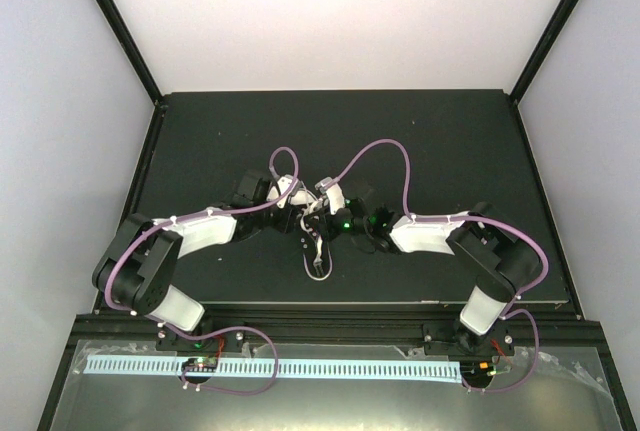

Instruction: Tie the shoes

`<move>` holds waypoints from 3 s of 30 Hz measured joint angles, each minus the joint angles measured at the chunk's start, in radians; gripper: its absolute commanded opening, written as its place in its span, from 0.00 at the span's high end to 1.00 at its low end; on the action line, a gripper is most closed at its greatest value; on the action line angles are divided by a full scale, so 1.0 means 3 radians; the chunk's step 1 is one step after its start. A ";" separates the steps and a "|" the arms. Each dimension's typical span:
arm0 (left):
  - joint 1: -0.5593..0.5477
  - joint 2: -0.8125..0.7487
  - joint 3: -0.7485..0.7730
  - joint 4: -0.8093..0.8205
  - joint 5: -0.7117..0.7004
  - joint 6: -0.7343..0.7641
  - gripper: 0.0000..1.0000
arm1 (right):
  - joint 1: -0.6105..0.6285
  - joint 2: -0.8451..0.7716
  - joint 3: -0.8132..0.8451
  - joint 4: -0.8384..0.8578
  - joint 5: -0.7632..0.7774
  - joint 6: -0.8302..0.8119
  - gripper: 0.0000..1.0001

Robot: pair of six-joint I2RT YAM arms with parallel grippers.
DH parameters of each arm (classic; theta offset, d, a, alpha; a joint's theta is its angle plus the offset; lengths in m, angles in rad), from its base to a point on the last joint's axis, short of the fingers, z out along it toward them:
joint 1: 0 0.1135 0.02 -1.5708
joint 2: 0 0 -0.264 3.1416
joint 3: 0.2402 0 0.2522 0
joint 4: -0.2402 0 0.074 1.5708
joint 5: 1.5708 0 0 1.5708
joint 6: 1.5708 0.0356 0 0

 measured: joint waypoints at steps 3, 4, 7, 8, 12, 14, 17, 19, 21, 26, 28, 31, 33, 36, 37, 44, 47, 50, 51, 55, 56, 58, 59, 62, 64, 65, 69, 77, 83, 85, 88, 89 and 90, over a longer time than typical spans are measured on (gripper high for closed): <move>-0.0032 0.0034 0.0041 -0.0001 -0.0042 0.0031 0.72 | 0.0000 0.0001 0.0000 0.0000 0.0000 0.0000 0.98; -0.0046 0.0038 0.0047 0.0001 -0.0071 0.0045 0.75 | 0.0000 0.0001 0.0000 0.0000 -0.0001 0.0001 0.98; -0.0094 0.0038 0.0062 -0.0001 -0.0145 0.0061 0.85 | 0.0000 0.0003 0.0000 0.0000 0.0000 0.0000 0.99; -0.0117 0.0038 0.0064 -0.0004 -0.0179 0.0074 0.89 | 0.0000 0.0004 0.0000 0.0000 0.0000 0.0001 0.98; -0.0177 0.0039 0.0106 -0.0029 -0.0273 0.0070 0.98 | -0.0001 0.0004 0.0000 0.0000 0.0000 0.0001 0.98; -0.0192 0.0038 0.0123 -0.0042 -0.0318 0.0051 0.98 | -0.0004 0.0004 0.0000 0.0000 0.0000 0.0001 0.98; -0.0196 0.0037 0.0128 -0.0060 -0.0393 -0.0010 0.98 | -0.0004 0.0004 0.0000 -0.0003 0.0001 0.0001 0.98; -0.0196 0.0009 0.0121 -0.0078 -0.0455 -0.0079 0.98 | -0.0004 -0.0008 0.0000 -0.0023 0.0003 0.0001 0.96; -0.0196 -0.0113 0.0066 -0.0095 -0.0543 -0.0175 0.98 | -0.0004 -0.0036 -0.0001 -0.0060 0.0004 0.0003 0.91; -0.0196 -0.0665 -0.0177 -0.0173 -0.0711 -0.0465 0.98 | -0.0004 -0.0254 -0.0094 -0.0155 0.0005 0.0057 0.65; -0.0196 -0.0884 -0.0271 -0.0230 -0.0782 -0.0585 0.99 | -0.0004 -0.0411 -0.0196 -0.0173 0.0004 0.0083 0.57; -0.0195 -0.1157 -0.0427 -0.0342 -0.0872 -0.0749 0.99 | -0.0004 -0.0645 -0.0361 -0.0220 0.0014 0.0148 0.36; -0.0191 -0.1284 -0.0483 -0.0469 -0.0923 -0.0833 0.99 | -0.0004 -0.0791 -0.0454 -0.0318 0.0046 0.0189 0.27; -0.0181 -0.1522 -0.0533 -0.0731 -0.1039 -0.0975 0.98 | -0.0017 -0.1076 -0.0537 -0.0619 0.0217 0.0238 0.22; -0.0169 -0.1601 -0.0539 -0.0814 -0.1064 -0.1010 0.98 | -0.0029 -0.1158 -0.0533 -0.0725 0.0301 0.0257 0.21; -0.0006 -0.2223 -0.0556 -0.1381 -0.1256 -0.1246 0.98 | -0.0276 -0.1197 -0.0132 -0.1400 0.0622 0.0364 0.21; 0.0046 -0.2372 -0.0576 -0.1527 -0.1282 -0.1316 0.98 | -0.0342 -0.0875 0.0261 -0.1598 0.0659 0.0361 0.23; 0.0071 -0.2473 -0.0627 -0.1597 -0.1279 -0.1350 0.98 | -0.0356 -0.0432 0.0718 -0.1756 0.0661 0.0320 0.27; 0.0072 -0.2486 -0.0643 -0.1610 -0.1274 -0.1354 0.98 | -0.0356 -0.0296 0.0857 -0.1809 0.0656 0.0305 0.29; 0.0084 -0.2496 -0.0668 -0.1652 -0.1200 -0.1356 0.99 | -0.0355 0.0240 0.1382 -0.2000 0.0626 0.0229 0.35; 0.0090 -0.2497 -0.0669 -0.1657 -0.1180 -0.1356 0.99 | -0.0356 0.0346 0.1478 -0.2024 0.0618 0.0217 0.37; 0.0095 -0.2500 -0.0669 -0.1657 -0.1125 -0.1354 0.98 | -0.0356 0.0568 0.1685 -0.2108 0.0590 0.0209 0.39; 0.0095 -0.2502 -0.0670 -0.1657 -0.1109 -0.1354 0.99 | -0.0355 0.0652 0.1754 -0.2126 0.0575 0.0198 0.41; 0.0095 -0.2523 -0.0670 -0.1649 -0.1035 -0.1354 0.99 | -0.0355 0.0935 0.2029 -0.2244 0.0507 0.0200 0.51; 0.0095 -0.2523 -0.0670 -0.1648 -0.0985 -0.1354 0.98 | -0.0356 0.1104 0.2205 -0.2318 0.0460 0.0202 0.54; 0.0095 -0.2523 -0.0670 -0.1647 -0.0974 -0.1356 0.98 | -0.0355 0.1171 0.2280 -0.2345 0.0441 0.0212 0.57; 0.0097 -0.2523 -0.0670 -0.1639 -0.0909 -0.1354 0.98 | -0.0356 0.1324 0.2426 -0.2426 0.0389 0.0254 0.72; 0.0095 -0.2523 -0.0679 -0.1624 -0.0865 -0.1358 0.98 | -0.0366 0.1390 0.2471 -0.2457 0.0373 0.0341 0.98; 0.0148 -0.2522 -0.0731 -0.1615 -0.0885 -0.1414 0.99 | -0.0450 0.0865 0.1947 -0.2385 0.0510 0.0354 0.98; 0.0200 -0.2522 -0.0743 -0.1614 -0.0914 -0.1438 0.99 | -0.0577 0.0519 0.1726 -0.2359 0.0561 0.0361 0.98; 0.0326 -0.2527 -0.0771 -0.1600 -0.0970 -0.1466 0.98 | -0.0928 -0.0088 0.1410 -0.2256 0.0650 0.0361 0.98; 0.0379 -0.2534 -0.0779 -0.1595 -0.0989 -0.1476 0.98 | -0.1083 -0.0312 0.1302 -0.2228 0.0689 0.0351 0.98; 0.0436 -0.2542 -0.0790 -0.1589 -0.0999 -0.1486 0.98 | -0.1165 -0.0411 0.1256 -0.2225 0.0731 0.0348 0.98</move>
